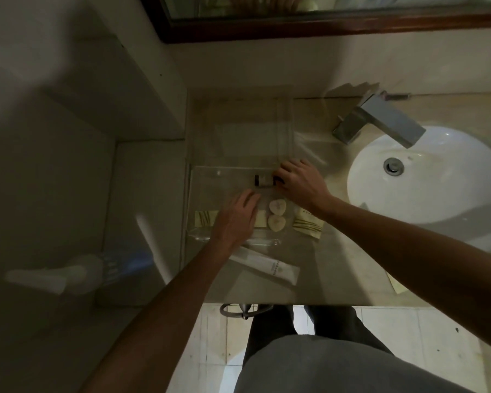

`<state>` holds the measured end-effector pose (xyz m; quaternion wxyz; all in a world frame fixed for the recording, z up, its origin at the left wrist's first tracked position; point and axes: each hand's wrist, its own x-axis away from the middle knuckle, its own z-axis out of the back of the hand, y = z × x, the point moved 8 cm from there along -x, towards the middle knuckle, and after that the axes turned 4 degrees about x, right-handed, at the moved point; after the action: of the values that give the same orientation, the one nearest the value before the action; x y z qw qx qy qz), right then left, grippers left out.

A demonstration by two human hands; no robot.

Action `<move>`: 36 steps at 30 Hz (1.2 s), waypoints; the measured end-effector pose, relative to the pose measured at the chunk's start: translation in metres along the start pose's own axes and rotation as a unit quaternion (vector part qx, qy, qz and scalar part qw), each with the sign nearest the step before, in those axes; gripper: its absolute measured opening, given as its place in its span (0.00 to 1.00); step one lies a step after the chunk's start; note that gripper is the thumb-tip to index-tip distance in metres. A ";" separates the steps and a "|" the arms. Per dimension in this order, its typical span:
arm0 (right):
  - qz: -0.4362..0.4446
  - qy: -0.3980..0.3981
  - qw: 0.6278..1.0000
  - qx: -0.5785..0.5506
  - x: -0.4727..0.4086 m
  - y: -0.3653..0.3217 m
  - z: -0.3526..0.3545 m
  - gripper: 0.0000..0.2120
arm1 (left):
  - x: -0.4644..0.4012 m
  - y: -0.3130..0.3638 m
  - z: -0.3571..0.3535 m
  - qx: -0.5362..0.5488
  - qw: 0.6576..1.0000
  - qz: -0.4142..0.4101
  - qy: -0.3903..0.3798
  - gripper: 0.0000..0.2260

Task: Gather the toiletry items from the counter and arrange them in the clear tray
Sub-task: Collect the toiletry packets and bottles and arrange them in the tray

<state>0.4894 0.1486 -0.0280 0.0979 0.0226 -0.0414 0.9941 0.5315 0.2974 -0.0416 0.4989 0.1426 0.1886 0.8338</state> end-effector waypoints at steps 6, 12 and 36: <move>-0.011 0.043 0.997 -0.063 0.024 0.012 0.022 0.16 | -0.011 0.000 -0.001 -0.027 0.999 0.029 -0.018 0.17; -0.053 0.082 0.992 -0.077 0.087 0.065 0.039 0.09 | -0.025 0.033 0.001 -0.140 0.990 0.036 0.001 0.15; -0.576 0.006 0.815 -0.057 0.581 0.536 0.058 0.11 | -0.234 0.649 -0.295 -0.018 0.932 -0.333 -0.143 0.25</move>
<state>-0.1831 -0.2682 0.0192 0.6544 0.0305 -0.0769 0.7517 0.0090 -0.2407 -0.0190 0.7718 0.1806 0.1372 0.5940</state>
